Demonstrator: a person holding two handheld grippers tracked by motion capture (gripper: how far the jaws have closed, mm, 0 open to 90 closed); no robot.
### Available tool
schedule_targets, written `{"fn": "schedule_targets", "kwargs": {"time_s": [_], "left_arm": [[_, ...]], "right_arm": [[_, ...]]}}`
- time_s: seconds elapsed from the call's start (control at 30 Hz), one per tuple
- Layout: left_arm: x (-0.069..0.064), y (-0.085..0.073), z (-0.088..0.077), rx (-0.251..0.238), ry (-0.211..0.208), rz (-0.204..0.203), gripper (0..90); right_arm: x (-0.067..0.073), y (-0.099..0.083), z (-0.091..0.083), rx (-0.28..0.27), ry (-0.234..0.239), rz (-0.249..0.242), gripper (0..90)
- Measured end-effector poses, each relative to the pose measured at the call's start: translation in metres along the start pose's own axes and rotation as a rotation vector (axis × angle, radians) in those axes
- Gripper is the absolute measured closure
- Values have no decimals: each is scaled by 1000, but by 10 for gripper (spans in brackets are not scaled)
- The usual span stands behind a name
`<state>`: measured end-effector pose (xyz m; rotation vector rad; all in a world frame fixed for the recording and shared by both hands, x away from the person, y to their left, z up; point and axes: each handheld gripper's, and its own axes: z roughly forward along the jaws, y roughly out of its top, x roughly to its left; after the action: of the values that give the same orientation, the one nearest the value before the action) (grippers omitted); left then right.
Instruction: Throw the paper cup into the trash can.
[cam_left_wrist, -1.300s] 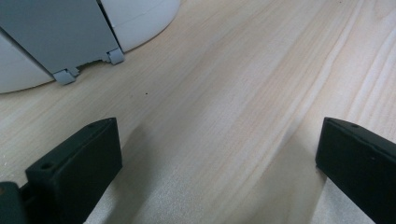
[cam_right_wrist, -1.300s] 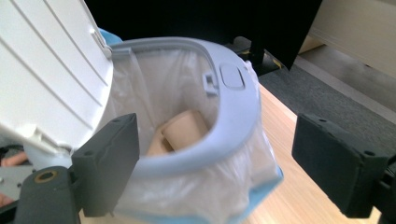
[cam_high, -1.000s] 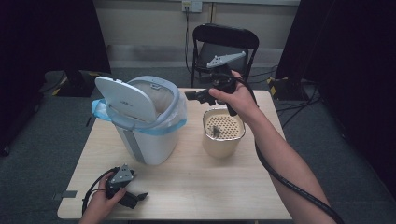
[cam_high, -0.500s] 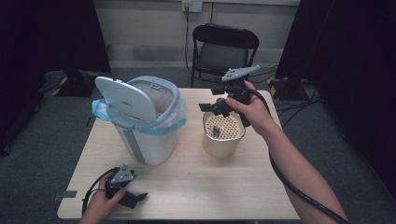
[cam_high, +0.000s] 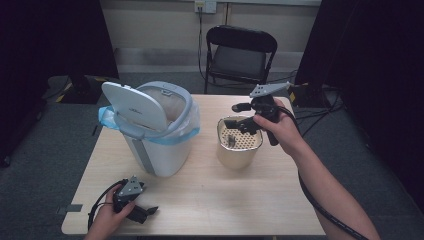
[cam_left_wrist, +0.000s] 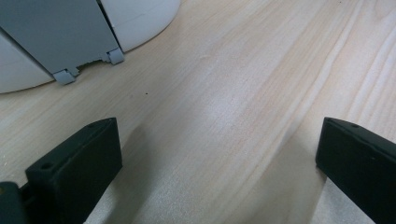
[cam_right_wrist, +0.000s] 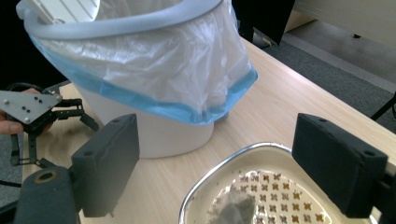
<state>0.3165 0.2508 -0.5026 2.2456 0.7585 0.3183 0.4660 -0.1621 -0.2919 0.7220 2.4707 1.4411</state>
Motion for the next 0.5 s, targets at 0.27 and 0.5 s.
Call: {"fn": "schedule_targets", "kwargs": {"time_s": [0.27, 0.5], "left_arm": [[0, 0, 0, 2, 0, 0, 0], [0, 0, 0, 5, -1, 7, 0]], "right_arm": [[3, -19, -2, 21, -5, -12, 145], [2, -38, -6, 28, 3, 2, 145]]}}
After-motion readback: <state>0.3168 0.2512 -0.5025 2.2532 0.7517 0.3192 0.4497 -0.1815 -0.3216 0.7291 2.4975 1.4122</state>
